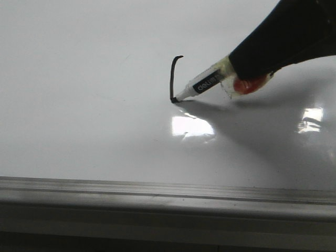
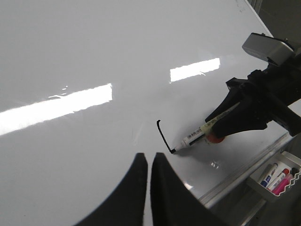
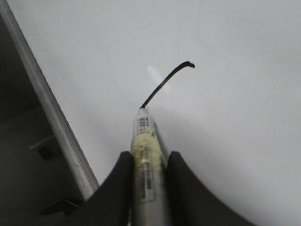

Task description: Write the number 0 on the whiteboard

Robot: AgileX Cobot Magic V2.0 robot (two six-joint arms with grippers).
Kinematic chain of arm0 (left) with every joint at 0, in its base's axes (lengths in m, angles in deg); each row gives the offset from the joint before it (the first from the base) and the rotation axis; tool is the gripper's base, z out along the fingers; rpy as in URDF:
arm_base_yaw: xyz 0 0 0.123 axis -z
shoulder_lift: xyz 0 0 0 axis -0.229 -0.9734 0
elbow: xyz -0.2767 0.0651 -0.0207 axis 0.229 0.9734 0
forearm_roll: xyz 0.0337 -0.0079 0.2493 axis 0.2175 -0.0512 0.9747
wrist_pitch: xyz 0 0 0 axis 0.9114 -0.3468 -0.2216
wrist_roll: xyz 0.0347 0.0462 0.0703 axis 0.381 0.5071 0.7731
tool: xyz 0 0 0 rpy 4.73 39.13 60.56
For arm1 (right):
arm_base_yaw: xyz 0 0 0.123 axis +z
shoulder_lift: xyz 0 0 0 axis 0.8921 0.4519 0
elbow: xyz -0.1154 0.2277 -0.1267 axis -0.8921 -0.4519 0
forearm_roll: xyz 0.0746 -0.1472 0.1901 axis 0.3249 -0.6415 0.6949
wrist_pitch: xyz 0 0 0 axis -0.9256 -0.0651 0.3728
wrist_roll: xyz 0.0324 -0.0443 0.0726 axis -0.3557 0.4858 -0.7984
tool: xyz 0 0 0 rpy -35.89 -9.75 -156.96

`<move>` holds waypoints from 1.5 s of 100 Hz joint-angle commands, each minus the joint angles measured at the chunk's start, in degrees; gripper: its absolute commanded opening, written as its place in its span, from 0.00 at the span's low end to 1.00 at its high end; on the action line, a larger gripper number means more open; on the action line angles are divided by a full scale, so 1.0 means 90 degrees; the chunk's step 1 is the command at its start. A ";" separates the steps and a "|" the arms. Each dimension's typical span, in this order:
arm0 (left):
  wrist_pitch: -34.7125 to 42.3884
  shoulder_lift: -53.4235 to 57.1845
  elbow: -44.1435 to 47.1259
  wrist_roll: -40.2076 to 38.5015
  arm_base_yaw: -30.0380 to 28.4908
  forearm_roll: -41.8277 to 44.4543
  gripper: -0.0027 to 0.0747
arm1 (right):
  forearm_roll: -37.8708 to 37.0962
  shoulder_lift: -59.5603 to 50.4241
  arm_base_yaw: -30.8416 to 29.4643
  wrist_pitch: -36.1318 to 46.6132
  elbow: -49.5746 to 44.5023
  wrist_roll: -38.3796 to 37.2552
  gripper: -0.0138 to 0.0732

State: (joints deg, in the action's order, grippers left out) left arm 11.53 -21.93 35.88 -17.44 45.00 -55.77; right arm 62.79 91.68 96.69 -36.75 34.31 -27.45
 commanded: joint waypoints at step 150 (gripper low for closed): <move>0.0498 -0.0106 -0.0145 -0.0044 0.0003 0.0065 0.01 | -0.1724 -0.0563 -0.1145 -0.0123 0.0394 -0.1262 0.11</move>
State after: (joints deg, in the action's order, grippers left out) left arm 11.63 -21.93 35.88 -17.44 45.00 -55.77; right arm 54.67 85.73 87.94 -45.31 35.69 -38.53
